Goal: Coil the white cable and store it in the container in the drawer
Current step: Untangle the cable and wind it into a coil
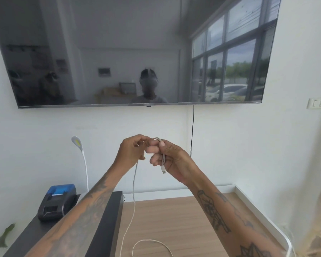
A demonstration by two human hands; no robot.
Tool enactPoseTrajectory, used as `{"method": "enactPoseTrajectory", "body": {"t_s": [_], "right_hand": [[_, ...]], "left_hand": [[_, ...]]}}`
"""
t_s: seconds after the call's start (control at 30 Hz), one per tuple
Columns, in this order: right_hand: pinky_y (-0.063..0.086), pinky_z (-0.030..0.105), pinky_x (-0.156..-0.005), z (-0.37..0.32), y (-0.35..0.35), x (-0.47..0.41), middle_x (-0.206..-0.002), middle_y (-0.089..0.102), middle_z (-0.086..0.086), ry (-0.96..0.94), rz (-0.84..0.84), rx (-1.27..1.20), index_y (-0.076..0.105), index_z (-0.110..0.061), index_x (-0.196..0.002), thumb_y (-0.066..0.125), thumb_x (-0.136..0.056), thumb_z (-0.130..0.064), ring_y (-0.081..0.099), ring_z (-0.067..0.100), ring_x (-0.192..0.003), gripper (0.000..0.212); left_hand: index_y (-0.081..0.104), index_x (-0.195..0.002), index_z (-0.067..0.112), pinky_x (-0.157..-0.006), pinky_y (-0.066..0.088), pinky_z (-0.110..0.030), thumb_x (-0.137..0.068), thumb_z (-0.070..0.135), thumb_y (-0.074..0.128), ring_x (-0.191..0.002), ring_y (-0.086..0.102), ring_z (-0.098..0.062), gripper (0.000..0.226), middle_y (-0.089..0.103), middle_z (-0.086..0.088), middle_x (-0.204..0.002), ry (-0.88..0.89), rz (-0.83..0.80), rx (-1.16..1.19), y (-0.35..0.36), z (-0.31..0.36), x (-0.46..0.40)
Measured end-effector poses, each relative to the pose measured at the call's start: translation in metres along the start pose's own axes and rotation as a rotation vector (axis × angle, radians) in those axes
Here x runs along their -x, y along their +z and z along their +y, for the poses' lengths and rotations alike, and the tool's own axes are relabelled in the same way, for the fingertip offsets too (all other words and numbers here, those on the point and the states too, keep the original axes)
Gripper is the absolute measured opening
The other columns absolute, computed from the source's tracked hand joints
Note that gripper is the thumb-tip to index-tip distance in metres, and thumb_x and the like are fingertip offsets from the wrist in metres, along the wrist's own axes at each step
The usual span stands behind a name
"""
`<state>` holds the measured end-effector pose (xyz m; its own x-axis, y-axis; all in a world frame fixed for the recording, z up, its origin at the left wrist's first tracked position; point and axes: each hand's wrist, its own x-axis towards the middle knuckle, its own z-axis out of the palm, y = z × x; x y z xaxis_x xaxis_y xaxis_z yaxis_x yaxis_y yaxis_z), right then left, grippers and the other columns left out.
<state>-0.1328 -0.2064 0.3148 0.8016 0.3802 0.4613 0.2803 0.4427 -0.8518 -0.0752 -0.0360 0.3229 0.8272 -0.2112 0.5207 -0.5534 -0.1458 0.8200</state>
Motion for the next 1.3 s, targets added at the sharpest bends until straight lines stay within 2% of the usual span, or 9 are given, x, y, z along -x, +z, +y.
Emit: {"method": "enactPoseTrajectory", "body": {"t_s": [0.13, 0.27, 0.37, 0.47, 0.57, 0.63, 0.73, 0.93, 1.3], "right_hand": [[0.062, 0.031, -0.078, -0.004, 0.003, -0.002, -0.116, 0.074, 0.013, -0.010, -0.025, -0.115, 0.059, 0.000, -0.120, 0.036, -0.108, -0.008, 0.076, 0.024, -0.090, 0.027], [0.058, 0.040, -0.094, -0.009, -0.003, -0.008, -0.136, 0.063, 0.016, -0.043, 0.018, -0.093, 0.051, 0.001, -0.134, 0.039, -0.106, -0.005, 0.070, 0.033, -0.109, 0.031], [0.053, 0.044, -0.101, -0.005, -0.016, -0.009, -0.143, 0.057, 0.017, 0.004, 0.089, 0.149, 0.047, 0.001, -0.142, 0.042, -0.106, -0.006, 0.063, 0.037, -0.122, 0.037], [0.053, 0.041, -0.100, 0.003, -0.023, -0.002, -0.140, 0.060, 0.016, 0.103, 0.090, 0.422, 0.049, -0.001, -0.141, 0.042, -0.107, -0.008, 0.064, 0.033, -0.121, 0.036], [0.049, 0.027, -0.068, 0.010, -0.015, 0.009, -0.110, 0.074, 0.007, 0.152, 0.029, 0.434, 0.062, -0.012, -0.125, 0.036, -0.110, -0.022, 0.072, 0.022, -0.083, 0.032], [0.031, 0.027, -0.054, 0.012, -0.007, 0.012, -0.082, 0.072, 0.002, 0.144, 0.013, 0.364, 0.066, -0.014, -0.113, 0.031, -0.109, -0.036, 0.056, 0.017, -0.055, 0.041], [0.022, 0.025, -0.054, 0.009, 0.004, 0.011, -0.058, 0.043, -0.006, 0.091, 0.000, 0.249, 0.065, -0.013, -0.100, 0.032, -0.107, -0.042, 0.029, 0.013, -0.050, 0.044], [0.017, 0.026, -0.053, -0.007, 0.008, 0.018, -0.056, 0.032, -0.009, 0.045, 0.054, 0.111, 0.059, -0.014, -0.088, 0.036, -0.107, -0.032, 0.021, 0.011, -0.049, 0.035], [0.054, 0.021, -0.063, -0.019, 0.024, 0.028, -0.079, 0.076, 0.001, -0.020, 0.020, 0.017, 0.073, -0.010, -0.102, 0.049, -0.100, -0.026, 0.067, 0.014, -0.055, 0.029]], "left_hand": [[0.076, -0.075, 0.040, -0.063, 0.061, -0.051, -0.095, 0.025, 0.058, -0.052, 0.064, -0.021, 0.031, 0.073, -0.003, -0.068, -0.111, -0.069, -0.069, 0.019, -0.028, 0.030], [0.065, -0.108, 0.041, -0.062, 0.053, -0.031, -0.100, 0.058, 0.043, -0.050, 0.061, -0.011, 0.029, 0.072, 0.003, -0.069, -0.185, -0.398, -0.311, 0.040, -0.041, 0.075], [0.056, -0.109, 0.038, -0.065, 0.051, -0.025, -0.103, 0.054, 0.034, -0.061, 0.060, -0.012, 0.029, 0.063, 0.006, -0.062, -0.097, -0.597, -0.638, 0.041, -0.027, 0.100], [0.056, -0.084, 0.029, -0.063, 0.047, -0.032, -0.101, 0.047, 0.041, -0.060, 0.052, -0.009, 0.029, 0.057, 0.009, -0.063, 0.131, -0.489, -0.753, 0.023, 0.016, 0.086], [0.073, -0.086, 0.028, -0.066, 0.047, -0.028, -0.094, 0.035, 0.065, -0.064, 0.056, -0.002, 0.013, 0.072, 0.009, -0.077, 0.324, -0.244, -0.710, -0.011, 0.056, 0.049], [0.076, -0.082, 0.028, -0.060, 0.044, -0.023, -0.084, 0.037, 0.077, -0.059, 0.055, 0.000, 0.009, 0.069, 0.010, -0.069, 0.335, -0.129, -0.665, -0.028, 0.071, 0.026], [0.076, -0.078, 0.025, -0.059, 0.046, -0.029, -0.075, 0.045, 0.082, -0.060, 0.058, -0.017, 0.020, 0.070, -0.002, -0.068, 0.278, -0.092, -0.473, -0.028, 0.067, 0.005], [0.076, -0.084, 0.034, -0.048, 0.046, -0.026, -0.077, 0.067, 0.068, -0.047, 0.049, -0.014, 0.035, 0.058, 0.005, -0.057, 0.152, -0.075, -0.152, -0.011, 0.023, 0.007], [0.070, -0.082, 0.031, -0.054, 0.039, -0.013, -0.098, 0.048, 0.054, -0.056, 0.047, -0.004, 0.029, 0.055, 0.009, -0.060, 0.018, 0.056, -0.083, 0.016, -0.047, 0.045]]}}
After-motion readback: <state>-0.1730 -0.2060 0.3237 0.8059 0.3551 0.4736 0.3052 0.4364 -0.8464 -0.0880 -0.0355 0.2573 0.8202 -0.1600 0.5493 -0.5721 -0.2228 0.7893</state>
